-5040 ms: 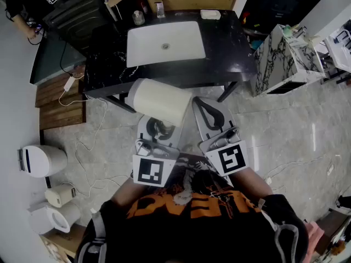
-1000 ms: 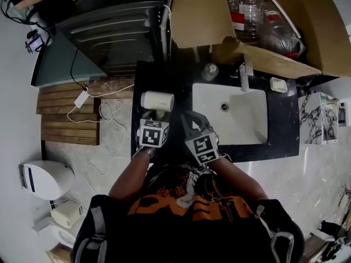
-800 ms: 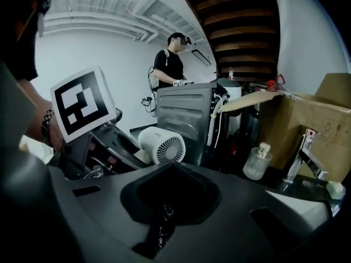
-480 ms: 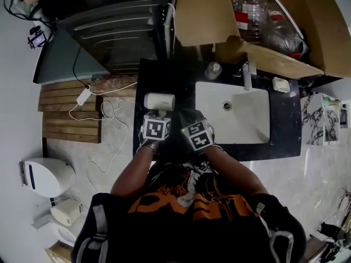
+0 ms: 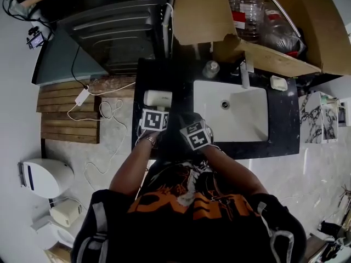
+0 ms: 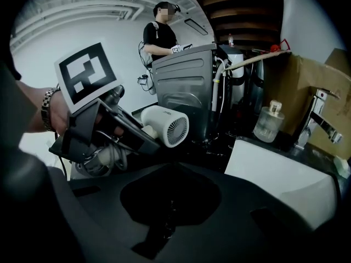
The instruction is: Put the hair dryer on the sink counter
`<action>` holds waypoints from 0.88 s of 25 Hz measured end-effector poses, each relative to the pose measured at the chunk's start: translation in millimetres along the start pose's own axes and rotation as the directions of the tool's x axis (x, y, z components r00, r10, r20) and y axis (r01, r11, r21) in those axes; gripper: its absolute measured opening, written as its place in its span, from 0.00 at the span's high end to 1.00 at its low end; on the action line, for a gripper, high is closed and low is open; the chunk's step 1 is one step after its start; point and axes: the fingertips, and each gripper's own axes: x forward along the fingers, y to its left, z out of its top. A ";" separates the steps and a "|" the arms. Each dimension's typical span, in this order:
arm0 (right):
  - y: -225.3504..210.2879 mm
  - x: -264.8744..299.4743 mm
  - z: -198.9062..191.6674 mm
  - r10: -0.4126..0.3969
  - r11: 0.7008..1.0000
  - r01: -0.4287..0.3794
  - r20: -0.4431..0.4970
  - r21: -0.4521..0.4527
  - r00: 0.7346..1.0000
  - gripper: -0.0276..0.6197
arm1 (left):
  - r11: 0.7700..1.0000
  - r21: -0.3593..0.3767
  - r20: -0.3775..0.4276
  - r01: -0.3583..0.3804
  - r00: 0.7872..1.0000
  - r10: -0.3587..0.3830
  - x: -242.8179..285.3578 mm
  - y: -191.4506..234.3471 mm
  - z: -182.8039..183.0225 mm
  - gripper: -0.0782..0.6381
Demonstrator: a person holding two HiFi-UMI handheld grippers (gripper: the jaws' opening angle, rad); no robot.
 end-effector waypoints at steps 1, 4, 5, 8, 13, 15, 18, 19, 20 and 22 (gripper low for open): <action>0.5 -0.4 -1.4 0.001 1.000 -0.001 -0.001 0.001 1.000 0.94 | 1.000 0.009 -0.014 0.010 1.000 -0.009 2.3 -1.9 -0.9 0.59; 2.2 -2.9 -5.3 0.004 1.000 -0.004 -0.001 0.009 1.000 0.94 | 0.998 0.038 -0.050 0.052 0.997 -0.050 5.7 -15.2 -4.6 0.45; 2.0 -3.8 -6.1 0.005 1.000 -0.005 0.000 0.012 1.000 0.94 | 0.997 0.045 -0.057 0.065 0.996 -0.063 6.3 -20.6 -5.7 0.37; 0.6 -5.8 -6.5 0.003 1.000 -0.003 0.005 0.016 1.000 0.94 | 0.997 0.067 -0.057 0.048 0.997 -0.044 6.8 -23.9 -8.1 0.29; -0.4 -10.0 -7.3 0.002 1.000 -0.003 0.019 0.025 1.000 0.94 | 0.997 0.071 -0.004 0.004 1.000 -0.003 -3.8 -15.5 -3.2 0.27; 0.3 -11.6 -8.6 0.003 1.000 -0.004 0.021 0.028 1.000 0.94 | 0.997 0.082 0.020 -0.006 1.000 0.004 -9.5 -15.6 -1.4 0.26; 0.5 -15.1 -5.6 0.002 1.000 -0.003 0.033 0.025 0.999 0.94 | 0.995 0.093 0.085 -0.026 0.996 0.018 -24.7 -17.6 6.3 0.26; -0.7 -16.7 -3.3 -0.001 1.000 0.000 0.042 0.024 0.999 0.94 | 0.995 0.096 0.125 -0.040 0.992 0.027 -31.4 -18.1 11.2 0.26; -3.3 -18.4 -0.5 -0.008 1.000 0.007 0.057 0.021 0.998 0.94 | 0.993 0.102 0.168 -0.052 0.985 0.034 -38.6 -19.5 16.9 0.26; -10.1 -23.4 6.6 -0.022 1.000 0.021 0.091 0.020 0.996 0.94 | 0.990 0.121 0.250 -0.066 0.968 0.034 -54.4 -25.7 29.7 0.26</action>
